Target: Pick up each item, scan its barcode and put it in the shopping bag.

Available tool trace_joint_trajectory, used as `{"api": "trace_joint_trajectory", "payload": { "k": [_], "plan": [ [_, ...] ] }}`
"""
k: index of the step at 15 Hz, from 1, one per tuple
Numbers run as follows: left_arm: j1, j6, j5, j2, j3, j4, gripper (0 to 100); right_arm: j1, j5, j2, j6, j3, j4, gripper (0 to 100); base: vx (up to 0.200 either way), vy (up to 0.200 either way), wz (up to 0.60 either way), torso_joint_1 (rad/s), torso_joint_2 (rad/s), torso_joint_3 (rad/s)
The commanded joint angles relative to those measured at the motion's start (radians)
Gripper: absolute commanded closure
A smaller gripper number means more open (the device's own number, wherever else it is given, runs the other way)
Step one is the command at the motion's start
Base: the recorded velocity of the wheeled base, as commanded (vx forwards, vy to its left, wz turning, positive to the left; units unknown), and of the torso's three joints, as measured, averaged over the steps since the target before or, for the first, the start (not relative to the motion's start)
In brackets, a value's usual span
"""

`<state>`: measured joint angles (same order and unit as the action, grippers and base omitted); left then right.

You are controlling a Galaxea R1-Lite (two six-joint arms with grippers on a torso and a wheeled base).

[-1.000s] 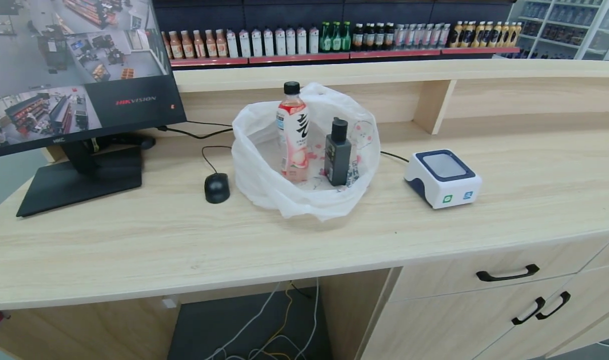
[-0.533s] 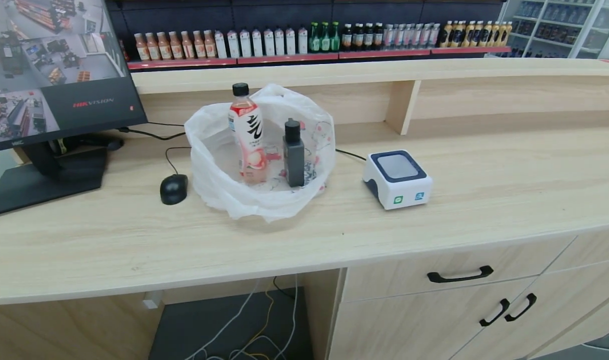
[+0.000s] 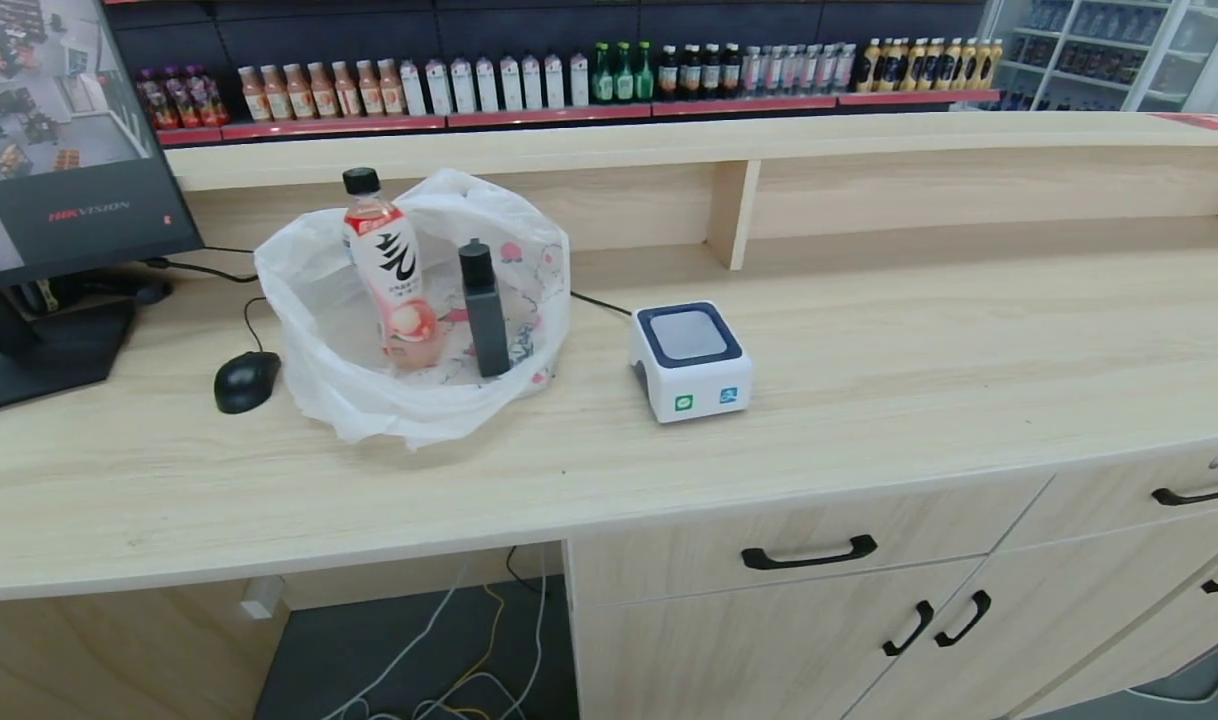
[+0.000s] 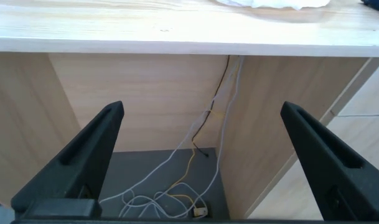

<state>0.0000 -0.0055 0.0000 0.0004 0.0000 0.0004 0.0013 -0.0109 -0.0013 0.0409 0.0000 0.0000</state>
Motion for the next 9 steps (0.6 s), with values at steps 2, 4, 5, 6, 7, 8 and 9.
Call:
{"api": "trace_joint_trajectory", "payload": {
  "k": [2,4,5,6,7,8,9],
  "plan": [
    [0.000,-0.001,0.000,0.000,0.000,0.000,0,0.000,0.000,0.001,0.001,0.000,0.000,0,0.000,-0.200,0.00,-0.002,0.01,0.005],
    [0.000,-0.001,0.000,0.000,0.000,0.000,0,0.000,0.000,0.001,0.001,0.000,0.000,0,0.000,-0.200,0.00,0.007,0.01,0.002],
    [0.000,-0.001,0.000,0.000,0.000,0.000,0,0.000,0.000,0.001,-0.001,0.000,0.000,0,0.000,-0.200,0.00,0.002,0.00,0.002],
    [0.000,-0.001,0.000,0.000,0.000,0.000,0,0.000,0.000,0.001,-0.001,0.000,0.000,0,0.000,0.000,0.00,0.000,0.00,0.000],
    [0.000,-0.001,0.000,0.000,0.000,0.000,0,0.000,0.000,0.001,-0.001,0.000,0.000,0,0.000,0.000,0.00,0.000,0.00,0.000],
    [0.000,-0.001,0.000,0.000,0.000,0.000,0,0.000,0.000,0.001,-0.001,0.000,0.000,0,0.000,0.000,0.00,0.000,0.00,0.000],
    [0.000,-0.001,0.000,0.000,0.000,0.000,0,0.000,0.000,0.001,-0.001,0.000,0.000,0,0.000,0.000,0.00,0.000,0.00,0.000]
  ]
}}
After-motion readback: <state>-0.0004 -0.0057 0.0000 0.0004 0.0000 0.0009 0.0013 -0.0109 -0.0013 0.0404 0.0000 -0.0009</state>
